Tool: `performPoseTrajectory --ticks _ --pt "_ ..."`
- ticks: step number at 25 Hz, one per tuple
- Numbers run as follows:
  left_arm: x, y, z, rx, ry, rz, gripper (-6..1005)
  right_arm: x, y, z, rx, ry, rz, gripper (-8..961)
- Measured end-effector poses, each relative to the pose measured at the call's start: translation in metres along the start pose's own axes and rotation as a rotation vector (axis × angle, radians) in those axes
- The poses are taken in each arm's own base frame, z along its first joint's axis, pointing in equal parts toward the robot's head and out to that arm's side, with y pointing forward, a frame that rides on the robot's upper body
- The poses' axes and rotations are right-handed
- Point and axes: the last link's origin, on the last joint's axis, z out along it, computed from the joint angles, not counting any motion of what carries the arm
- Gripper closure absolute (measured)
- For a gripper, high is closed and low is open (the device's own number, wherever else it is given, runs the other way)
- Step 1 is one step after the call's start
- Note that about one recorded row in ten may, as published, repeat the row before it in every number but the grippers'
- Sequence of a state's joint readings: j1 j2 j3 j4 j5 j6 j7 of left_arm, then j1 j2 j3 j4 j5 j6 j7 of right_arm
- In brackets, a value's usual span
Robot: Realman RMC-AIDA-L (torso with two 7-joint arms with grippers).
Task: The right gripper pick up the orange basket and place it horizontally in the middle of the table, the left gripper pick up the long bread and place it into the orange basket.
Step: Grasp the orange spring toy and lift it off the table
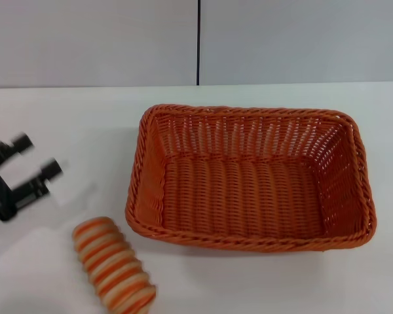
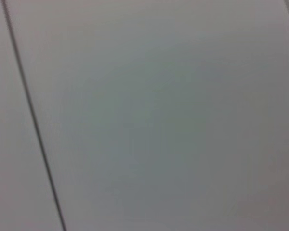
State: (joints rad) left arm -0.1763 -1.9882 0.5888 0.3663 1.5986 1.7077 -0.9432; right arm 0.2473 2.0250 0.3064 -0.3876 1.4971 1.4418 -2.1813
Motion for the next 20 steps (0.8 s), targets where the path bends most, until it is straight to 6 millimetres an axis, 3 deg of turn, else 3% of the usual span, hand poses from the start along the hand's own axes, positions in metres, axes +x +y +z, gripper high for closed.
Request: performPoseTrajectory --ticks 10,20 --pt "-0.025 0.012 -0.015 -0.062 -0.197 -0.094 186 0.005 0.008 0.005 -0.004 -0.012 0.043 552" --pt "-0.037 0.016 -0.016 -0.085 -0.293 -0.139 185 0.006 0.016 0.016 -0.035 -0.015 0.054 552"
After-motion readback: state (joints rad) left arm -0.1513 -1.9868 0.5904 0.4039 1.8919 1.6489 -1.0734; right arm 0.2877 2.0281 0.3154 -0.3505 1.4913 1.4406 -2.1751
